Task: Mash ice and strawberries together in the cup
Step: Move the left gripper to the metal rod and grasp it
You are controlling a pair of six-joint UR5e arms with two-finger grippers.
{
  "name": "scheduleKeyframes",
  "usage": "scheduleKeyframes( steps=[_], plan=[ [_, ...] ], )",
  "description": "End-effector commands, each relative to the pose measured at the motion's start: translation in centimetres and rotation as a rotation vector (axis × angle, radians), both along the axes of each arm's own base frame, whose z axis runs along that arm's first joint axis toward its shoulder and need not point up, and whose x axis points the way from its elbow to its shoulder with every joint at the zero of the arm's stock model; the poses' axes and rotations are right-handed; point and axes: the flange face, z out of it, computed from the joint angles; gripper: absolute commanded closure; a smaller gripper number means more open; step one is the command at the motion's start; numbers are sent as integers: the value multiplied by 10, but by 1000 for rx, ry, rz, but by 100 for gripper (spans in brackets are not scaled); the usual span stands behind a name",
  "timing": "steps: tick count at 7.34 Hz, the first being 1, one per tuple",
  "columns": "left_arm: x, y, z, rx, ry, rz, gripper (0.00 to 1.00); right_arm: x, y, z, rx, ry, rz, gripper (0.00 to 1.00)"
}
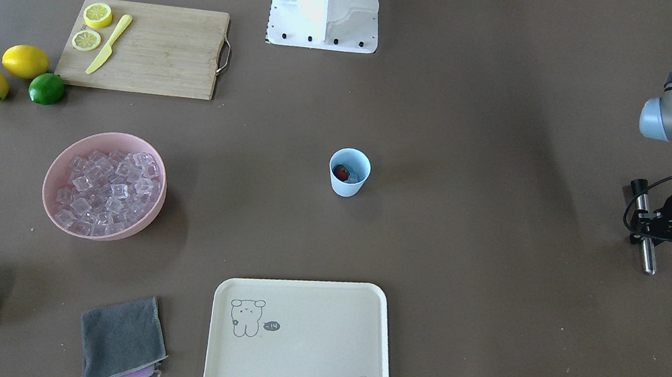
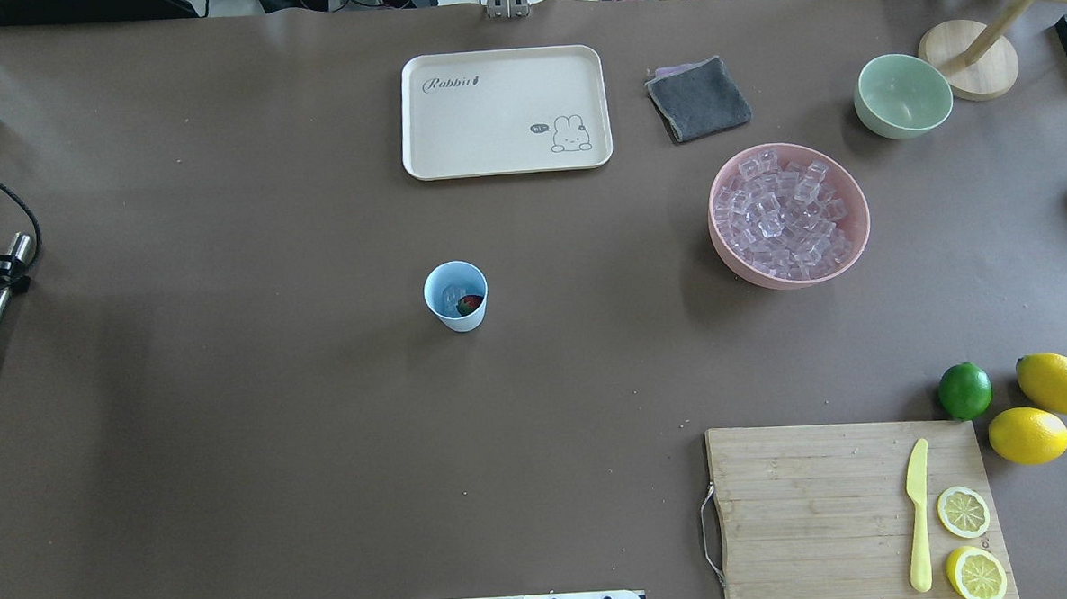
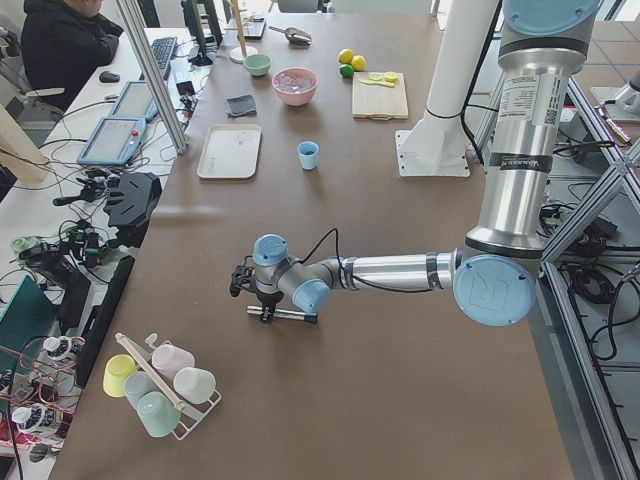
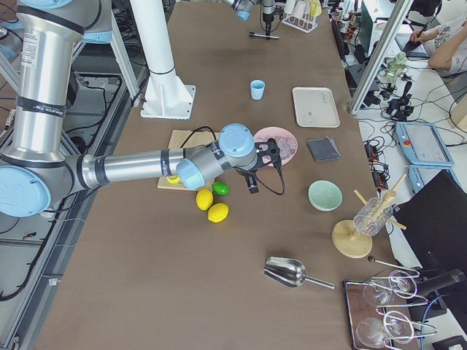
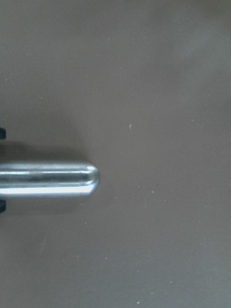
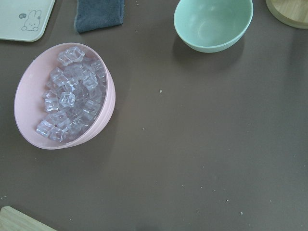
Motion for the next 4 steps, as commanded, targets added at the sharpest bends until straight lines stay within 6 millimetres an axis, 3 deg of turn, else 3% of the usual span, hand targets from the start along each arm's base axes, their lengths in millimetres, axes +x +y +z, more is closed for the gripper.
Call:
scheduleKeyframes(
  steps=[1,2,4],
  plan=[
    [5,3,-4,6,14,9,100,0,2,4,-8,2,1,1],
    [3,0,-21,43,35,3,100,0,2,3,-7,-1,-1,1],
    [-15,-20,-95,120,63,-165,100,0,2,3,-3,1,0,1]
  ],
)
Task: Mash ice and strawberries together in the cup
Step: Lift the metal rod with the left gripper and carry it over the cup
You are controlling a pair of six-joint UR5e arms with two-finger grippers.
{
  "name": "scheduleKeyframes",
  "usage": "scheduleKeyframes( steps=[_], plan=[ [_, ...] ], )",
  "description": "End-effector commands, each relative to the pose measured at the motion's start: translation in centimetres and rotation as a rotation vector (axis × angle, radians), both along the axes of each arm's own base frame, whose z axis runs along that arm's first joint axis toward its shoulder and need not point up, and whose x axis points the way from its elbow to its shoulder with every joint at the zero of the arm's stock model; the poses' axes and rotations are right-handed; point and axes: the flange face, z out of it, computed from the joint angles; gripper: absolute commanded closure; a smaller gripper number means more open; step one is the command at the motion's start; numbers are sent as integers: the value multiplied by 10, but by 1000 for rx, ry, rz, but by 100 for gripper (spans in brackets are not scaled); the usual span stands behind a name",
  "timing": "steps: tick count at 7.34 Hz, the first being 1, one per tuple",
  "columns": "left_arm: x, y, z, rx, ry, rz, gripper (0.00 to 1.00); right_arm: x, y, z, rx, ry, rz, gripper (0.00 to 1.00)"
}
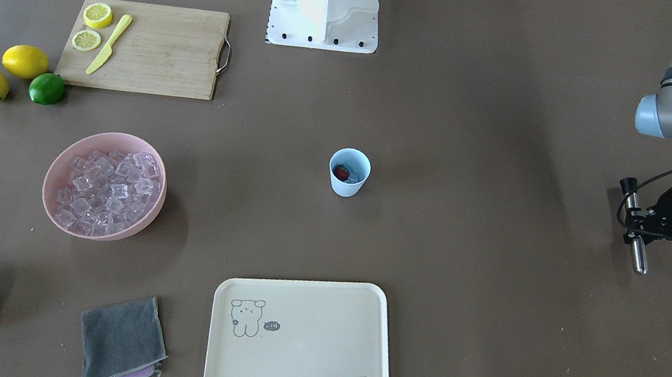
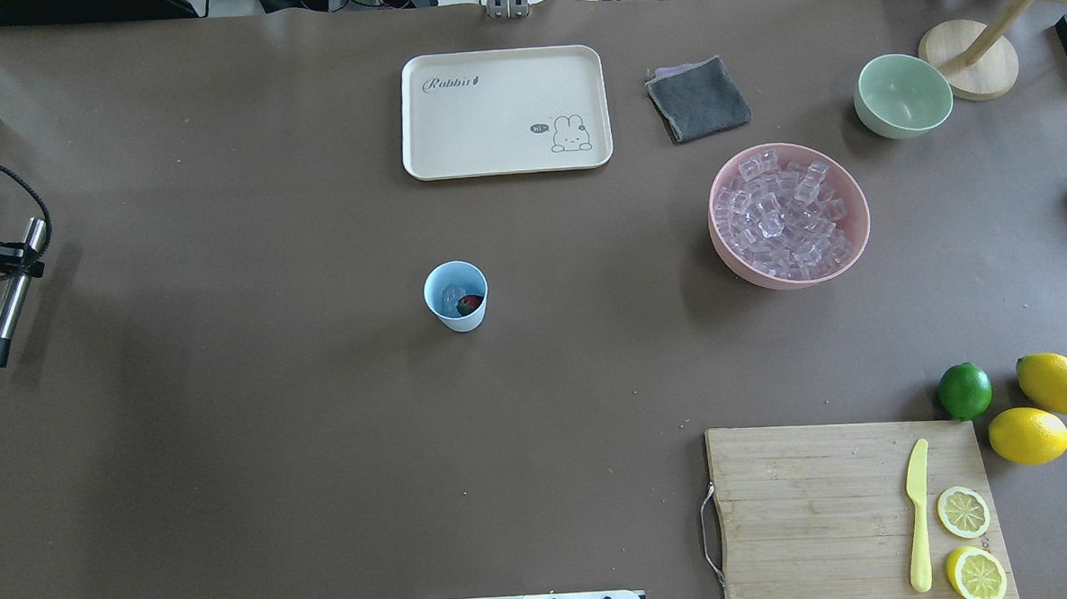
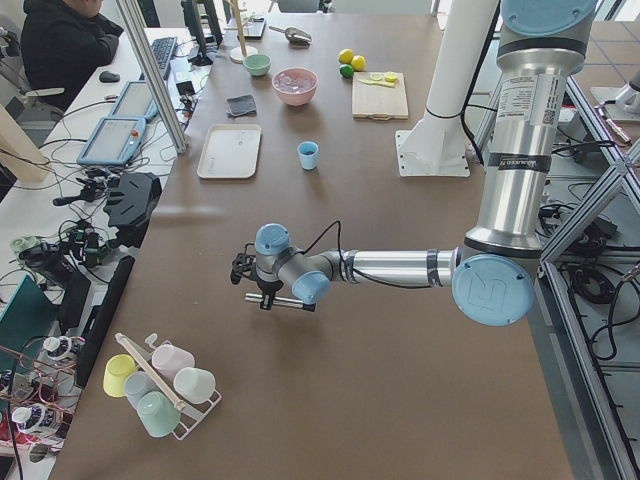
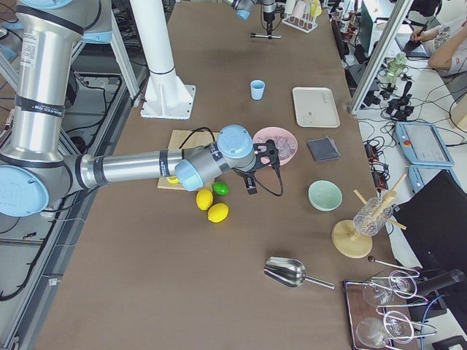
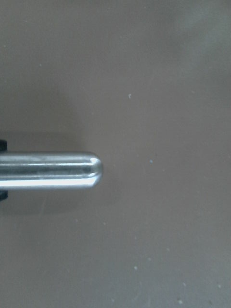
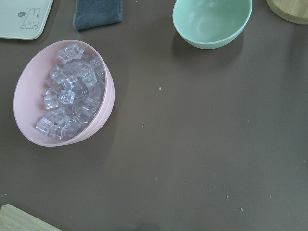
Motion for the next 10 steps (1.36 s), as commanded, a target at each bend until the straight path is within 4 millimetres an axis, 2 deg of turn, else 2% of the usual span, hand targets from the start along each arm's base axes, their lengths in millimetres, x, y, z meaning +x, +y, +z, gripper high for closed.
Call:
scheduleKeyframes(
  steps=[1,2,3,4,5,6,7,8,9,10],
  plan=[
    [-15,-23,-86,115,29,-182,100,0,1,-7,12,-3,0,1],
    [-19,-25,-136,176,71,-257,100,1,-3,-12,16,-2,7,1],
    [-30,-28,-202,271,101,-403,100,1,-4,-9,4,4,16,1],
    [-36,-21,-238,323,126,-491,100,1,-4,-4,-9,9,17,1],
    [-7,-2,-279,431,127,-578,100,2,-3,1,-22,15,21,1],
    [54,9,-317,523,136,-605,100,2,-1,5,-34,16,23,1],
    [136,25,-376,591,193,-595,100,4,-1,6,-46,13,32,1],
    [205,37,-448,634,229,-602,100,4,-7,6,-76,12,54,1],
    [227,47,-495,637,220,-591,100,9,-6,17,-98,36,80,1],
    [248,61,-512,648,226,-583,100,8,-13,22,-120,39,91,1]
  ],
)
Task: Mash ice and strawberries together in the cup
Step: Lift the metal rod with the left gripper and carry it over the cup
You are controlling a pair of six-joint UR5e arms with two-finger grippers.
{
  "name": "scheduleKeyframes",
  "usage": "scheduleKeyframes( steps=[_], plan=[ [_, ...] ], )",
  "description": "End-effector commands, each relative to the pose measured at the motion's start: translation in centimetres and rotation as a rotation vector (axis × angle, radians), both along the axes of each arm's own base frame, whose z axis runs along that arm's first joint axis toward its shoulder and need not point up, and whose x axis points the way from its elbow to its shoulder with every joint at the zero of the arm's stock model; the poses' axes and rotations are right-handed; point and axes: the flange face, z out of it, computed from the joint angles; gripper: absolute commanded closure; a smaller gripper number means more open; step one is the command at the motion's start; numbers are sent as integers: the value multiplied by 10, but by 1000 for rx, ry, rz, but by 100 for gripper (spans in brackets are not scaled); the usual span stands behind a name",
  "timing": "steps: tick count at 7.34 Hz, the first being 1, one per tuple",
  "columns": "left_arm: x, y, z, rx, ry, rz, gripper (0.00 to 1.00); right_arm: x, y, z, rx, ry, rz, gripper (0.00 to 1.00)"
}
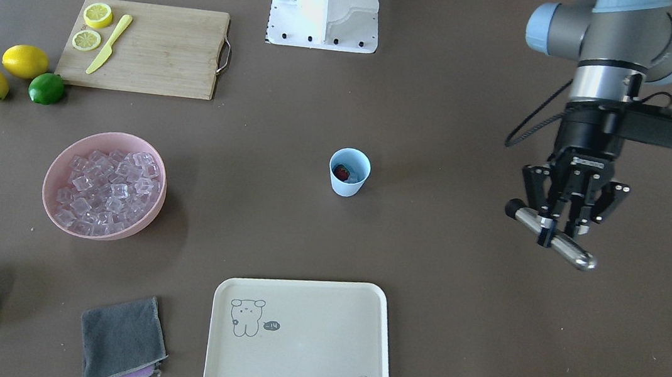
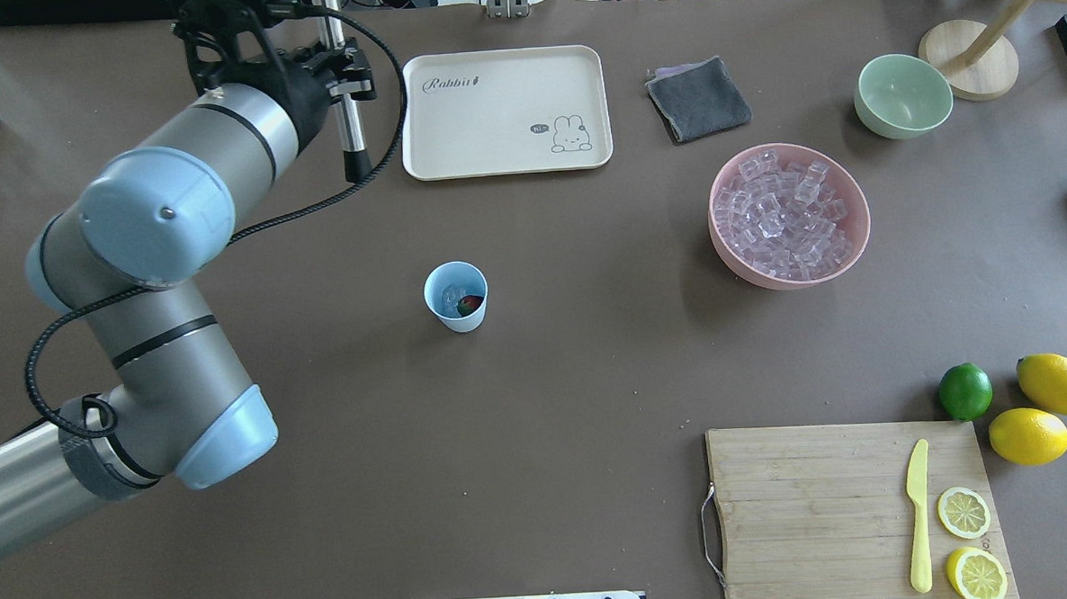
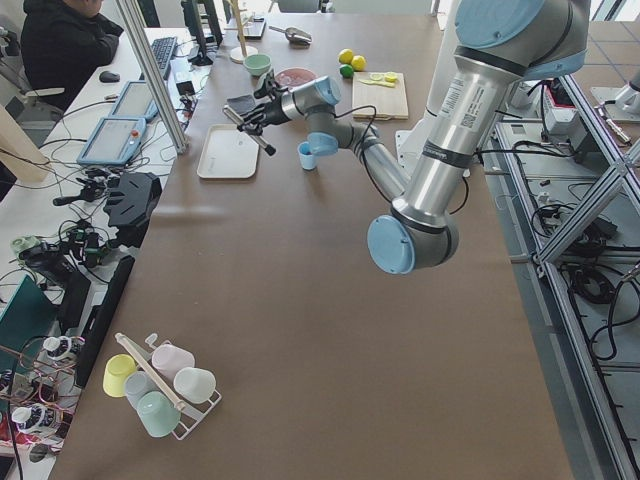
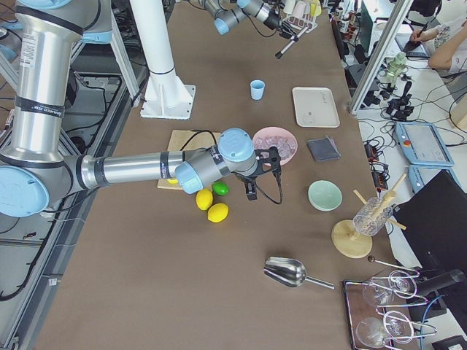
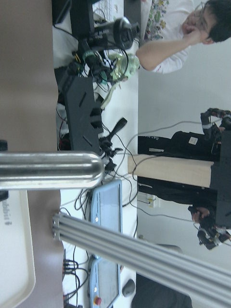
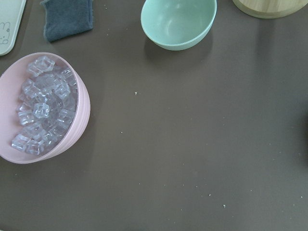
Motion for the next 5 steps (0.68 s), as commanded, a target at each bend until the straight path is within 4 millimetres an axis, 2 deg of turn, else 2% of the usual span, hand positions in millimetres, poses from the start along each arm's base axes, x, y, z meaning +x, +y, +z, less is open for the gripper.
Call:
scheduleKeyframes(
  steps=[1,2,4,5],
  plan=[
    [63,42,-47,38,-11,-3,100,1,-12,12,-52,21,41,1],
    [86,59,-50,42,-17,13,100,3,-7,18,-67,23,44,1],
    [110,80,-28,51,-46,15,100,9,-6,36,-140,108,84,1],
    [115,80,-24,71,-61,18,100,21,-5,44,-190,121,106,1]
  ],
)
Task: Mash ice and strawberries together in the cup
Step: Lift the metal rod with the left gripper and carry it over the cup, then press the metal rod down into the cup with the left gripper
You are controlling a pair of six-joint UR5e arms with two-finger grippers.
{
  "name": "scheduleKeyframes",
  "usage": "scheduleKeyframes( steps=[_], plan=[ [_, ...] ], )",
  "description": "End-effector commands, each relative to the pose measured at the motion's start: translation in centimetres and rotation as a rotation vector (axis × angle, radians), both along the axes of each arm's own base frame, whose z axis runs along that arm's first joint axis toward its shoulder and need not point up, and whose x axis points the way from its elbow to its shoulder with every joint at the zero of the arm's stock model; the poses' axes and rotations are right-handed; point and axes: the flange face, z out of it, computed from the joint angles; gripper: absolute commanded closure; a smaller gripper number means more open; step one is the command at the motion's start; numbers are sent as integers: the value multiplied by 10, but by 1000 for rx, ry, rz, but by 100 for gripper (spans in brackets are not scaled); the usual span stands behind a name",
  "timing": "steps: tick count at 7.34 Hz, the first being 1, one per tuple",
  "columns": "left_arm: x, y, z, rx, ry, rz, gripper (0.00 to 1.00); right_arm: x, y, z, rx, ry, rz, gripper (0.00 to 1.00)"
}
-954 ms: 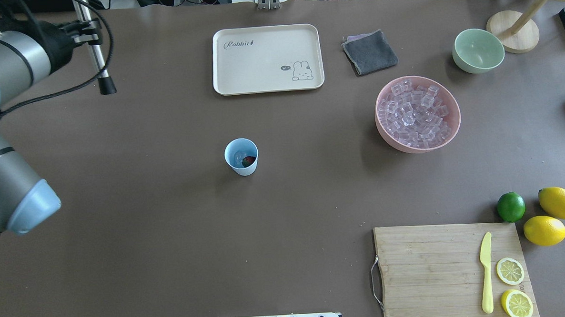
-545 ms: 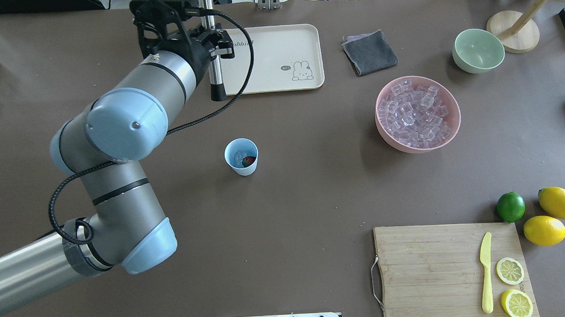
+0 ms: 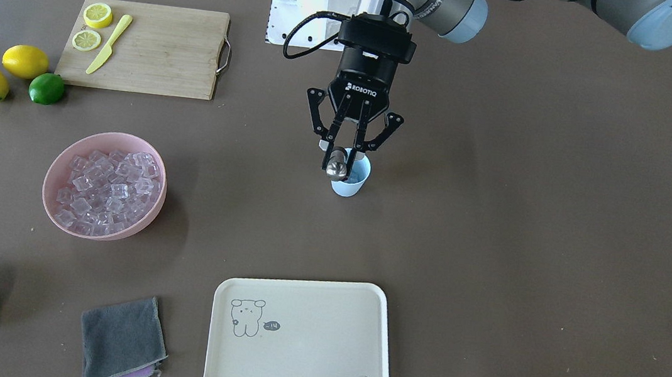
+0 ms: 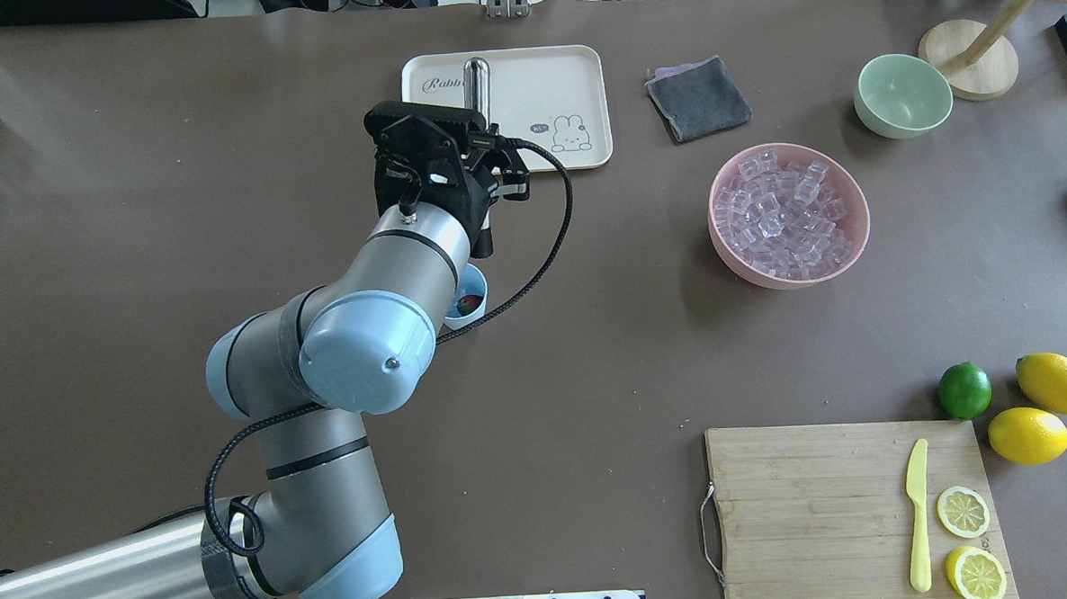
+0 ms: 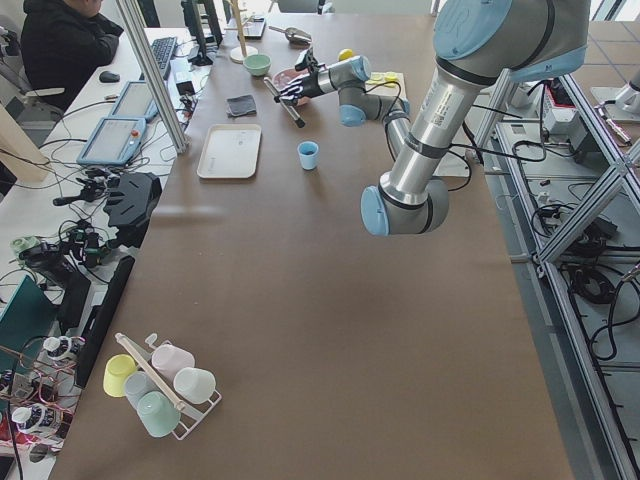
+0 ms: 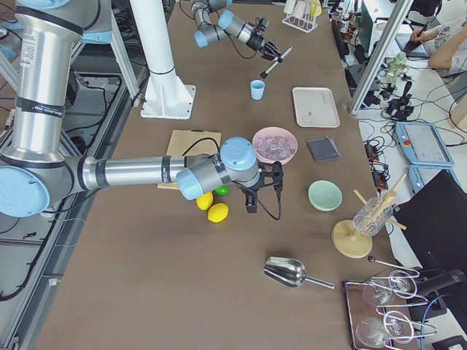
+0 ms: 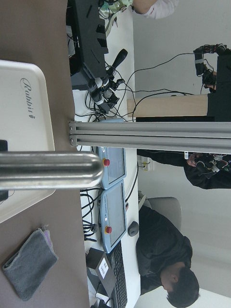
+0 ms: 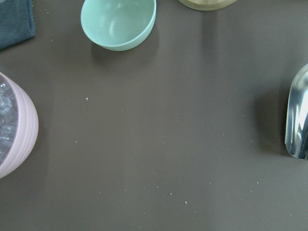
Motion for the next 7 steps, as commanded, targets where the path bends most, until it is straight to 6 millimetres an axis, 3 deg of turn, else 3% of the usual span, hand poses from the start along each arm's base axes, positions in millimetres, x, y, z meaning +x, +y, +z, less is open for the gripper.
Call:
scheduleKeyframes(
  steps=[1,3,6,7],
  plan=[
    [24,11,22,19,-21,18,100,13,0,17,-122,40,32,1],
    [35,9,48,18,-28,21,100,16,-4,19,-163,55,41,1],
    [31,8,49,38,-51,25,100,15,-6,12,-149,58,42,1],
    [31,7,58,32,-63,24,100,15,-10,8,-141,58,43,1]
  ],
)
